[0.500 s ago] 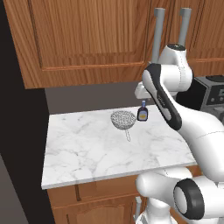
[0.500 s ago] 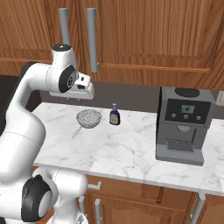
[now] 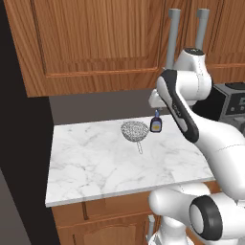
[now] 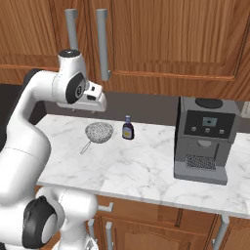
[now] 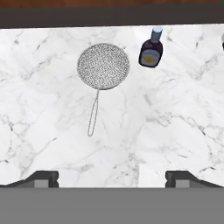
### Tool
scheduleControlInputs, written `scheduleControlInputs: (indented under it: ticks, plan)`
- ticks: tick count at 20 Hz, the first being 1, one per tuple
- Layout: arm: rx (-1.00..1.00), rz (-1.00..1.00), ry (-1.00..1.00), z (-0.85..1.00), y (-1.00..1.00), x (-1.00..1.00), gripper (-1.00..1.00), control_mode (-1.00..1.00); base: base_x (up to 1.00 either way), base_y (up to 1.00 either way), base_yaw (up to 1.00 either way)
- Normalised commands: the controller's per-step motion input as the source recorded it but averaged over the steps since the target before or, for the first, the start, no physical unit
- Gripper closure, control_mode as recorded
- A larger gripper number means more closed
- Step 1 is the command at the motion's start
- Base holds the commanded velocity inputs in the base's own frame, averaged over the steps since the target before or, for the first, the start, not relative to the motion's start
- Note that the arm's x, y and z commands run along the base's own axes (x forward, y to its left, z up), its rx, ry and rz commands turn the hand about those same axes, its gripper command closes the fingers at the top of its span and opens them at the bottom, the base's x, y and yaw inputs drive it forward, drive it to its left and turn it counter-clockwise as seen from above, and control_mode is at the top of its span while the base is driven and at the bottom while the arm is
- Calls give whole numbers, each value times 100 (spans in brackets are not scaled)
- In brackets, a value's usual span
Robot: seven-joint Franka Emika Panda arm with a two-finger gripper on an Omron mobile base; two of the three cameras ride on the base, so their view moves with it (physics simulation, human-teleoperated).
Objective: Pick the pan from the cabinet and place it on the stove. Then turn on the stove burner for the pan.
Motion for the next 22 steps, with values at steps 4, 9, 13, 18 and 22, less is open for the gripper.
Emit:
scheduleControlInputs:
  ticks: [4, 9, 13, 18, 22]
  plan:
    - [0, -16, -27, 1, -36, -28, -100, -100, 0, 0, 0]
    - [0, -17, -40, 19, -49, -37, -100, -100, 0, 0, 0]
    - [0, -12, -45, 47, -30, -34, -100, -100, 0, 0, 0]
    - [0, -9, -44, 73, -9, -16, -100, -100, 0, 0, 0]
    - [0, -2, -39, 82, -2, 0, -100, -100, 0, 0, 0]
